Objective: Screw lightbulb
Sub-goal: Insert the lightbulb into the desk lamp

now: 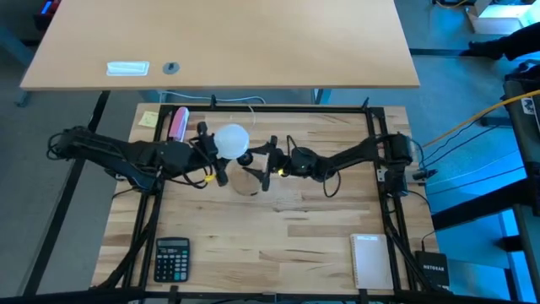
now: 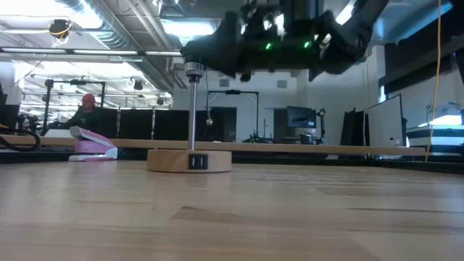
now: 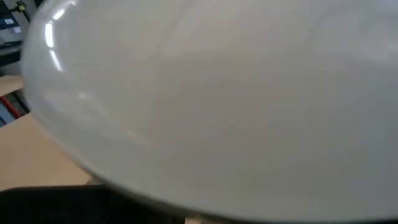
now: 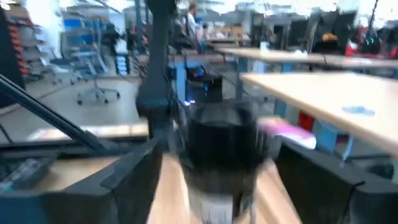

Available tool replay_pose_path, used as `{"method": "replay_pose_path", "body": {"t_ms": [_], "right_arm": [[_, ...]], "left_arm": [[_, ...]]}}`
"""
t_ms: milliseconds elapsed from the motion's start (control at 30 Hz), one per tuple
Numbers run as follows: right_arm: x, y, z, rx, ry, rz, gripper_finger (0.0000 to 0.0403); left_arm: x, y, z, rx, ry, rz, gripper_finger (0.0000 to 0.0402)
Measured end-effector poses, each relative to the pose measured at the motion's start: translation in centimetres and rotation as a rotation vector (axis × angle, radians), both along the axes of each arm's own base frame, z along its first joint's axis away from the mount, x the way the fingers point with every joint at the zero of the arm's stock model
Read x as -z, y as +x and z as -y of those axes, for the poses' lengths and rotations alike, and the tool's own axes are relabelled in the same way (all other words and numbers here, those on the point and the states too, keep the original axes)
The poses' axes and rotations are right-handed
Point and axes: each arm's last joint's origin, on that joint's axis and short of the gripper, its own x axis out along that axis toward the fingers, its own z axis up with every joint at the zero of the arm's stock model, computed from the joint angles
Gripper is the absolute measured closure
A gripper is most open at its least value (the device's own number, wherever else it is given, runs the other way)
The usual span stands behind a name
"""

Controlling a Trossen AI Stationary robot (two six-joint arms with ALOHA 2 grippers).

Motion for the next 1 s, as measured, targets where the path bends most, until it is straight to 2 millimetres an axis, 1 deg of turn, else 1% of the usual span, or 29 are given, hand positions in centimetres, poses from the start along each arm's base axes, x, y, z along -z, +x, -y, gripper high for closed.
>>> {"method": "replay_pose_path", "body": {"t_ms": [100,300,333,433,533,667,733,800,867,967,1000], "right_arm": [[2.4,0.4,0.1,0.017,0.005,-0.03,0.01],[5.0,0.9,0.1,0.018,0.004,0.032,0.01],[5.2,0.8,0.1,0.016,0.003,0.051,0.01],[4.6,0.8,0.2,0.01,-0.002,0.12,0.01],[4.9,0.8,0.4,0.01,-0.015,0.115,0.01],[4.4,0.8,0.3,-0.011,-0.033,0.15,0.0104],[4.5,0.8,0.2,-0.011,-0.034,0.145,0.0119],[4.5,0.8,0.2,-0.011,-0.035,0.146,0.0146],[4.4,0.8,0.2,-0.011,-0.035,0.15,0.0181],[4.5,0.8,0.3,0.006,-0.035,0.143,0.0244],[4.5,0.8,0.3,0.01,-0.043,0.141,0.0257]], "left_arm": [[-0.1,-0.1,0.0,0.004,0.011,-0.004,0.0269],[0.0,0.0,0.0,0.007,0.026,-0.018,0.0269],[0.0,0.0,0.0,0.008,0.029,-0.021,0.0269],[0.0,0.0,0.0,0.007,0.027,-0.02,0.0269],[0.1,0.0,0.1,0.016,0.012,-0.018,0.0269],[0.2,0.0,0.1,0.028,-0.02,-0.008,0.0269],[0.6,0.2,0.1,0.026,-0.032,-0.006,0.0269],[1.4,0.3,0.0,0.018,-0.047,-0.023,0.0269],[2.0,0.5,-0.1,0.003,-0.068,-0.023,0.0269],[2.2,0.9,-0.3,-0.015,-0.096,-0.01,0.0269],[2.3,1.1,-0.4,-0.019,-0.098,-0.008,0.0269]]}}
